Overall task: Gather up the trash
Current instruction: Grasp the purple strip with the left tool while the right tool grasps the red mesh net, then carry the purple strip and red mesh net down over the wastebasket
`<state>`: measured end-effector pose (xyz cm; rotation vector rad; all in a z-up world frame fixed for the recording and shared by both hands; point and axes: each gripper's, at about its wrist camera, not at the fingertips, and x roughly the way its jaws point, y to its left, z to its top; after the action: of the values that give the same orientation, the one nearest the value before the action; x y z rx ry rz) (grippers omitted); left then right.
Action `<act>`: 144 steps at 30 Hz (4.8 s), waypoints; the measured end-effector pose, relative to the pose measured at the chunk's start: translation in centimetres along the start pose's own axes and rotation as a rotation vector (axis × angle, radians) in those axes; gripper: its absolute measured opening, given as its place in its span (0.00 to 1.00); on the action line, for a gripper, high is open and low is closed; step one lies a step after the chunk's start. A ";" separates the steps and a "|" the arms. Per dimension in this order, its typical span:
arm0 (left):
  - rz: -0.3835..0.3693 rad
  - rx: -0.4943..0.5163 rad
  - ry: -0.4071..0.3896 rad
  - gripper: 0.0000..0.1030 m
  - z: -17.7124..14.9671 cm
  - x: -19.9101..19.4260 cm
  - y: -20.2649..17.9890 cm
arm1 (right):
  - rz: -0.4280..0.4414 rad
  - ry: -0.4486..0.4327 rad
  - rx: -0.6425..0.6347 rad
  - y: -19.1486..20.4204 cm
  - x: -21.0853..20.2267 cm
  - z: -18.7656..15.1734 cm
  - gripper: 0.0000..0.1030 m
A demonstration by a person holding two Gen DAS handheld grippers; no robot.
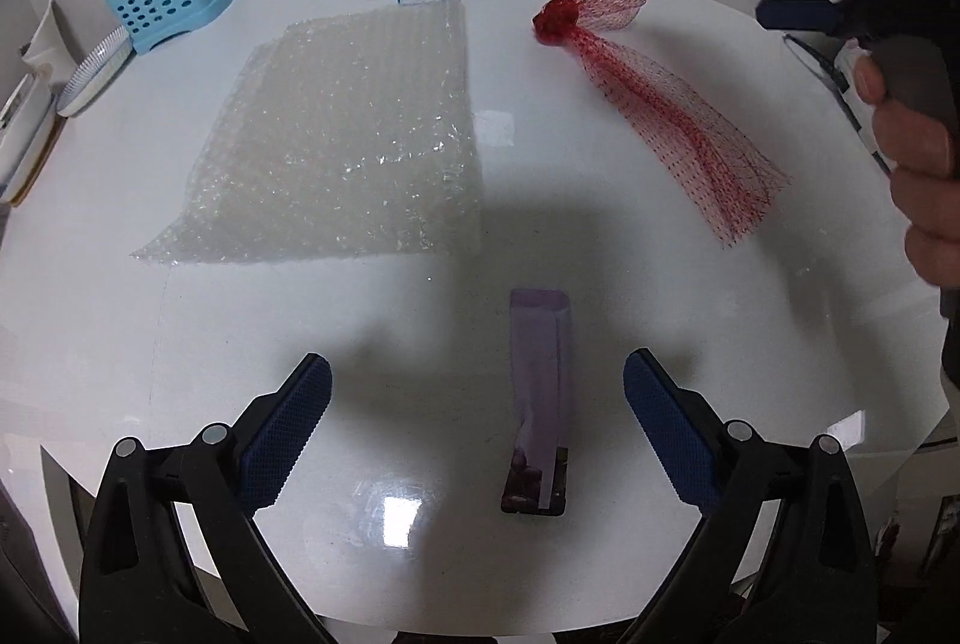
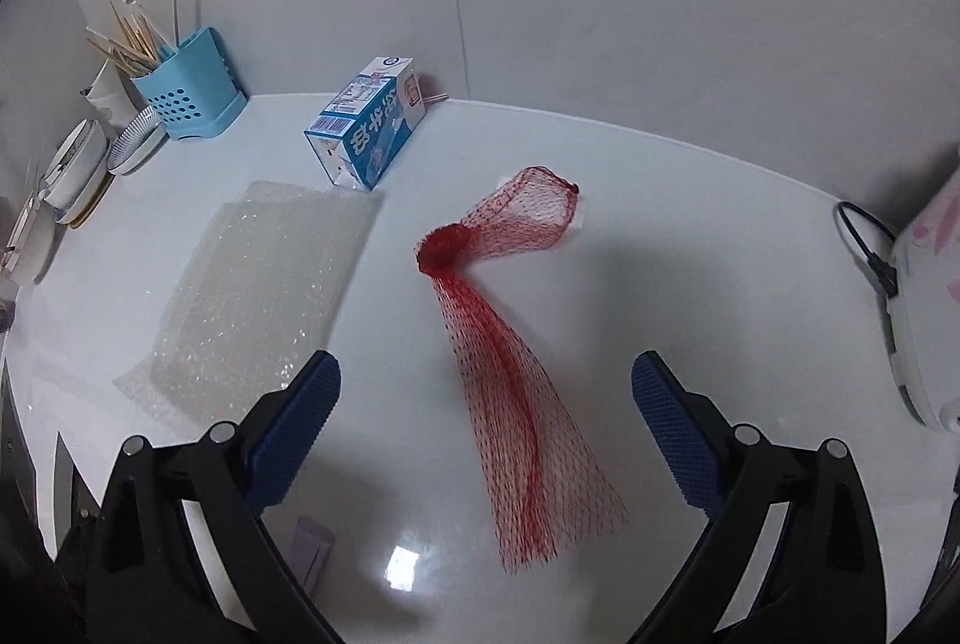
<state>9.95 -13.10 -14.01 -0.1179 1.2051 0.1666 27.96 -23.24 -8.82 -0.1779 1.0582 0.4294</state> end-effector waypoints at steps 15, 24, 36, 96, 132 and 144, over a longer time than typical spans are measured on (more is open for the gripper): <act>0.063 -0.065 0.102 0.68 -0.6 1.7 -1.9 | 0.055 0.148 0.049 0.1 8.8 4.4 0.61; 0.054 -0.077 0.147 0.27 -1.1 2.3 -3.5 | 0.066 0.220 0.089 -0.2 11.0 5.1 0.35; 0.050 -0.084 0.117 0.17 -0.9 2.0 -3.4 | 0.086 0.213 0.067 -0.1 10.3 4.9 0.12; -0.193 0.269 -0.200 0.17 -10.8 -13.7 12.8 | -0.038 -0.176 0.299 13.9 -19.0 -20.3 0.12; -0.233 0.175 -0.057 0.17 -24.1 -4.7 12.4 | 0.120 0.084 0.051 19.9 -8.4 -39.8 0.12; -0.242 0.179 0.035 0.17 -29.5 3.3 11.1 | 0.125 0.188 0.048 18.3 -0.4 -46.4 0.12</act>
<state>-18.11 -7.32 -27.59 -0.1093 1.2246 -0.1554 -17.23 -22.74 -29.85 -0.1109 1.2678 0.5062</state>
